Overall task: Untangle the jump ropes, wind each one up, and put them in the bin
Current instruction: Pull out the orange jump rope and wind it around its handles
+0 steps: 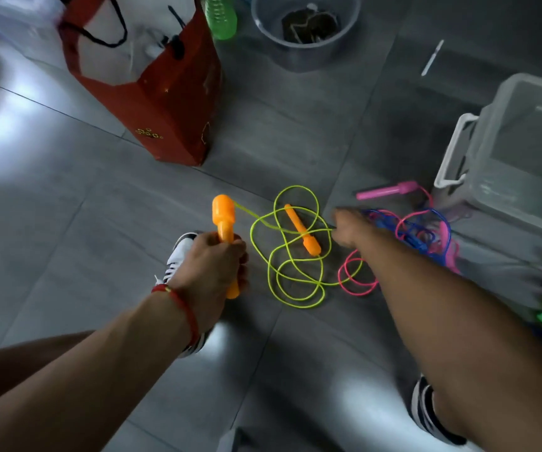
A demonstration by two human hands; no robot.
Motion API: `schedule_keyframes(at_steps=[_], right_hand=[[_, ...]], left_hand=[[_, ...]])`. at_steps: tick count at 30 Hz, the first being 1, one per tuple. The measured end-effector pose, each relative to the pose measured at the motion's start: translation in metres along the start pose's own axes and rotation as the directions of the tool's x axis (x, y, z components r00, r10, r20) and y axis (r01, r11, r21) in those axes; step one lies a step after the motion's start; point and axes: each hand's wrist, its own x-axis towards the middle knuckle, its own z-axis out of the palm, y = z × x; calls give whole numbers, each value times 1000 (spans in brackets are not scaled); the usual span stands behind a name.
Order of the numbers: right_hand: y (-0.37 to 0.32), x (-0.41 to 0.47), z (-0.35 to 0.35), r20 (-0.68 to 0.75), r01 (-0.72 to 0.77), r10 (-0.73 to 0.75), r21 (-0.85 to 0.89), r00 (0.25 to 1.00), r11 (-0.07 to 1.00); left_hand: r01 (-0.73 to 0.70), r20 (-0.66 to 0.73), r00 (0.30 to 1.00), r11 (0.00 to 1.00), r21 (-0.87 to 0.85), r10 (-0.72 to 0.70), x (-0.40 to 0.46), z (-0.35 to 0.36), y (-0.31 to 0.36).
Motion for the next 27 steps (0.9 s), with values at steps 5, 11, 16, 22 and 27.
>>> schedule_keyframes(at_steps=[5, 11, 16, 22, 27], right_hand=[[-23, 12, 60, -76, 28, -12, 215, 997, 976], [-24, 1, 90, -112, -128, 157, 228, 981, 965], [-26, -24, 111, -234, -73, 84, 55, 969, 996], [-24, -62, 98, -357, -79, 63, -31, 932, 996], [-2, -105, 62, -377, -9, -13, -58, 926, 998]], left_hand=[[-96, -92, 992, 992, -87, 88, -8, 9, 25], [-97, -82, 992, 993, -65, 92, -14, 26, 28], [-119, -78, 990, 993, -20, 117, -16, 25, 34], [-158, -30, 987, 987, 27, 159, -23, 24, 33], [-292, 26, 956, 948, 126, 291, -34, 20, 47]])
